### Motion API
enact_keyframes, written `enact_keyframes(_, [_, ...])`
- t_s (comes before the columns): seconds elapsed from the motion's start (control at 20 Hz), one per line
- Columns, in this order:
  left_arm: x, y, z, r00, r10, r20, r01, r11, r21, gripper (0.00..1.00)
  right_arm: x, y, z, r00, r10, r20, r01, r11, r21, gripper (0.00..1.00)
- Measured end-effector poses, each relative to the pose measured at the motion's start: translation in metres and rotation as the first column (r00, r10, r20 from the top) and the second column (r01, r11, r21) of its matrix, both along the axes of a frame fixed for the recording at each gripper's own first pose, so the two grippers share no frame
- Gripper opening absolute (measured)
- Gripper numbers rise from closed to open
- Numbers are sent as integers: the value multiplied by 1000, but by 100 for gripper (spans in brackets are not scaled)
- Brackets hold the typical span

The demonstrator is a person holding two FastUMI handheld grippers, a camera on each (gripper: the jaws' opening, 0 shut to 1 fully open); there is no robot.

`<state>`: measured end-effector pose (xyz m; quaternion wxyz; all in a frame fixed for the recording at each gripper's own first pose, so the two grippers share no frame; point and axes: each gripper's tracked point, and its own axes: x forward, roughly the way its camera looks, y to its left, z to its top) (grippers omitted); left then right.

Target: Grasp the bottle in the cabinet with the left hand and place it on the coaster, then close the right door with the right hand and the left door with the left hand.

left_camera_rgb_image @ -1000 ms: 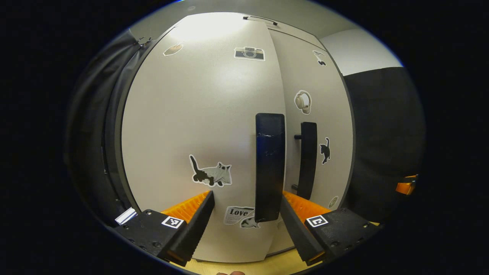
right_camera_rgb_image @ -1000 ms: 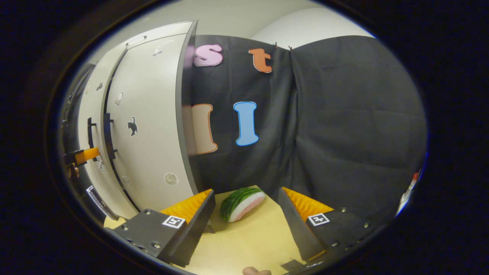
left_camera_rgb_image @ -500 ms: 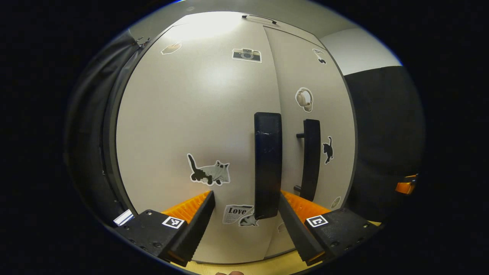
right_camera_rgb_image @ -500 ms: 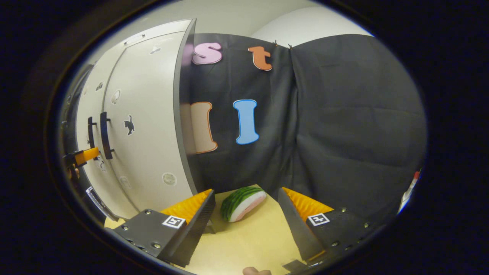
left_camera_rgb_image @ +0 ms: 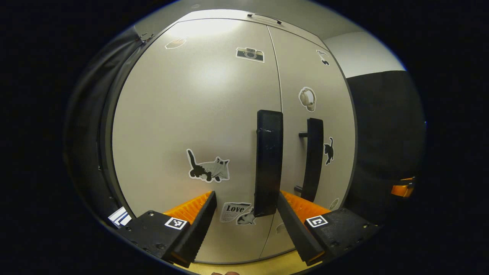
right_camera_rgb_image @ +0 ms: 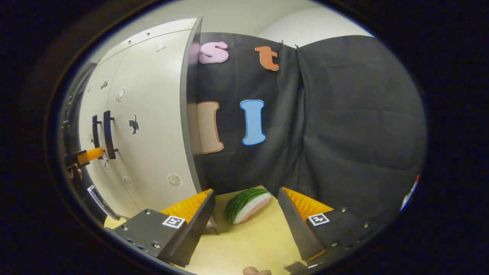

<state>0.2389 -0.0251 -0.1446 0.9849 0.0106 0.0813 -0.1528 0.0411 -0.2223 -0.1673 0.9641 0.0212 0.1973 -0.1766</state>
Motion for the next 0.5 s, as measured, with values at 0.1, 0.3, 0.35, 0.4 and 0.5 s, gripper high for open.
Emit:
enact_keyframes(0.1, [-6, 2, 4, 999, 41, -21, -40, 999, 36, 100, 5, 9, 16, 999, 34, 28, -34, 999, -10, 97])
enact_keyframes(0.3, [-35, 1, 61, 993, 72, 99, -85, 987, 136, 100, 23, 32, 86, 981, 116, 155, -112, 993, -35, 100])
enact_keyframes(0.35, [-45, -3, 77, 990, 77, 121, -94, 986, 138, 100, 28, 38, 106, 971, 140, 194, -133, 990, -47, 98])
enact_keyframes(0.4, [-55, -7, 94, 987, 79, 139, -97, 987, 129, 100, 32, 42, 126, 961, 157, 229, -147, 987, -60, 100])
enact_keyframes(0.5, [-75, -19, 124, 982, 91, 163, -108, 990, 96, 99, 37, 52, 162, 938, 191, 291, -177, 981, -74, 100])
